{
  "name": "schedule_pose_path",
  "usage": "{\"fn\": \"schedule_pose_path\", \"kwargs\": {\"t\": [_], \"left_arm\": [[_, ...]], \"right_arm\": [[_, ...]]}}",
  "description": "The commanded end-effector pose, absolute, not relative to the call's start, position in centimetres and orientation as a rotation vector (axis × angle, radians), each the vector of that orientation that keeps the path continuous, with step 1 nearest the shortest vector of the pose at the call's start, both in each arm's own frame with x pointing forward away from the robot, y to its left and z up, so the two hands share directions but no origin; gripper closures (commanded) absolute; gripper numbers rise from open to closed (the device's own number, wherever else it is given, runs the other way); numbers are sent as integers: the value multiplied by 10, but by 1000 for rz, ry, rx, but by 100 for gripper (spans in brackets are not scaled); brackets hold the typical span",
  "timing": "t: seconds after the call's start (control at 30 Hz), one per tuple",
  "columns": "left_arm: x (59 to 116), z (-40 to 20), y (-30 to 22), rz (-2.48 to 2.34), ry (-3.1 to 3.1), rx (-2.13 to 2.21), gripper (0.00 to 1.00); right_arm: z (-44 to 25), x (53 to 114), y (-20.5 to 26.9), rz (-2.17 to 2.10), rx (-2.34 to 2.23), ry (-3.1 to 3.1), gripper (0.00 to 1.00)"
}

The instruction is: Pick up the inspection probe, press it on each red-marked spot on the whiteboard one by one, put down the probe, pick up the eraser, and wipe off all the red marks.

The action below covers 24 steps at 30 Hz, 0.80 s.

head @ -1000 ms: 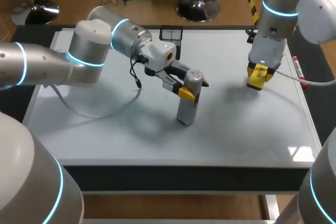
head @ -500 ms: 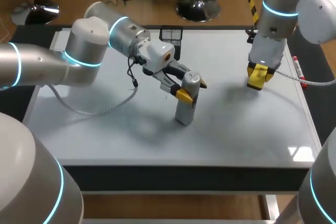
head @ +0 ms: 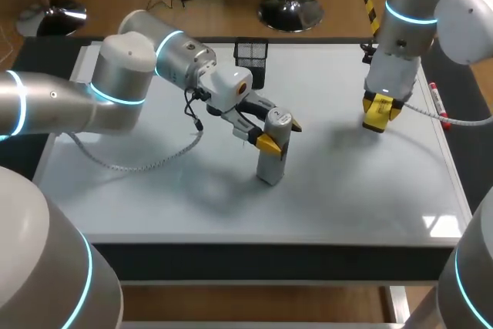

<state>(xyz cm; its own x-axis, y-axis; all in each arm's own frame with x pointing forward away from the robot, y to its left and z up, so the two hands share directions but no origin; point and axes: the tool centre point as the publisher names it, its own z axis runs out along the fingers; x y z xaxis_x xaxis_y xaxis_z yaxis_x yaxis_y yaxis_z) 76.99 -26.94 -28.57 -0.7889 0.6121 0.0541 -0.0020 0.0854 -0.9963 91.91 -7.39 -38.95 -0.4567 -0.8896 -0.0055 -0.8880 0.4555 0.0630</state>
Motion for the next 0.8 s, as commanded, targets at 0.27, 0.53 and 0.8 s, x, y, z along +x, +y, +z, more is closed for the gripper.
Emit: {"fn": "schedule_pose_path", "kwargs": {"t": [0.27,0.53,0.8], "left_arm": [[770,-289,-270,1759,-1903,-594,100],[778,-270,-264,1746,-1902,-655,100],[805,-249,-239,1774,-1905,-706,100]], "right_arm": [[-389,919,-74,-84,1625,-2654,100],[-389,919,-74,-84,1625,-2654,100],[-389,919,-74,-84,1625,-2654,100]]}}
